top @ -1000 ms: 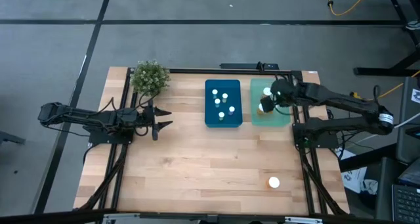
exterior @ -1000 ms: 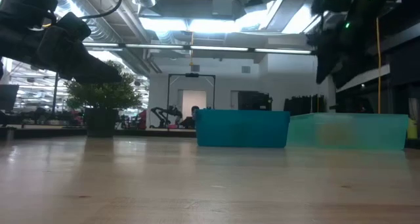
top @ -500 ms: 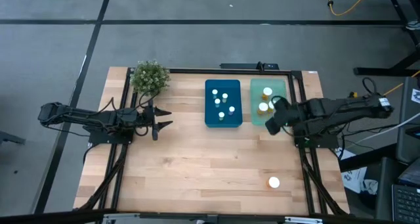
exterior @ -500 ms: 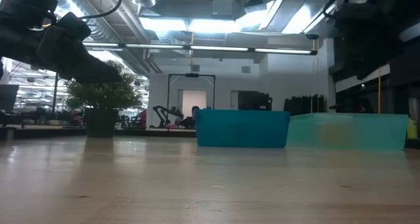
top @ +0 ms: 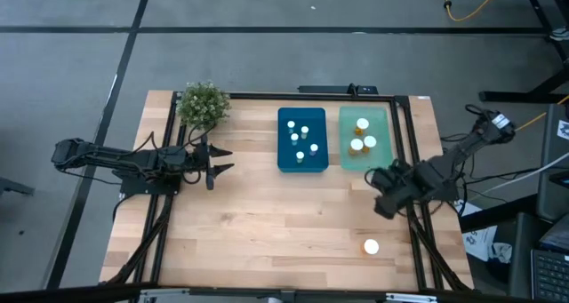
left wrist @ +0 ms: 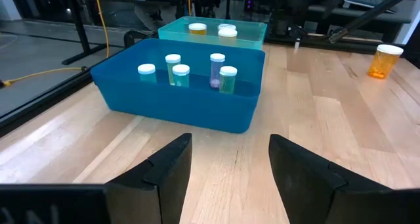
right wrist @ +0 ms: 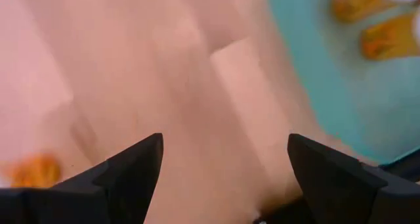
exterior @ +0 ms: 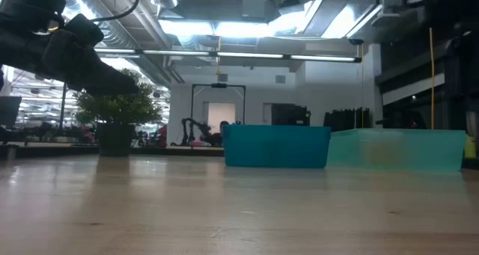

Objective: Pick and place medicine bottles into bin by pill shape (circle, oval)
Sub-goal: Put the large orange pill bottle into the green bin

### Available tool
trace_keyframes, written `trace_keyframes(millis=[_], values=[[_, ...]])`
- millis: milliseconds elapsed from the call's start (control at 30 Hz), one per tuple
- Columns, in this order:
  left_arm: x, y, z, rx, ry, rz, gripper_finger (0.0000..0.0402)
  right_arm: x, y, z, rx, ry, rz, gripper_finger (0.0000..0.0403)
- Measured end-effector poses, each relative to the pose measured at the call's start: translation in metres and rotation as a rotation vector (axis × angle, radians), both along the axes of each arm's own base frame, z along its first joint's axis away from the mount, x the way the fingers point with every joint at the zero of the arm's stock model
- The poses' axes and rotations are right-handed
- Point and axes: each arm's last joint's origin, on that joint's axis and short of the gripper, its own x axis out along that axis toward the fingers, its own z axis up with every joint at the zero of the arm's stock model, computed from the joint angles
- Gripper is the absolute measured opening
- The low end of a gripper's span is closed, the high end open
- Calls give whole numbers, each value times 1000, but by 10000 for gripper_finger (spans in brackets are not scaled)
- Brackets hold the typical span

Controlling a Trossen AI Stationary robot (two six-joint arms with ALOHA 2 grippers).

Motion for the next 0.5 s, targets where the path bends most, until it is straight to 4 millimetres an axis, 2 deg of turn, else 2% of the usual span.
trace_keyframes(millis=[133, 300, 500], values=[[0, 0, 0, 0, 1, 0, 195, -14, 17, 0, 55, 53, 115, 328], [0, 0, 0, 0, 1, 0, 195, -30, 38, -3, 122, 103, 177, 328], [0, 0, 0, 0, 0, 0, 195, -43, 71, -19, 77, 144, 361, 328]])
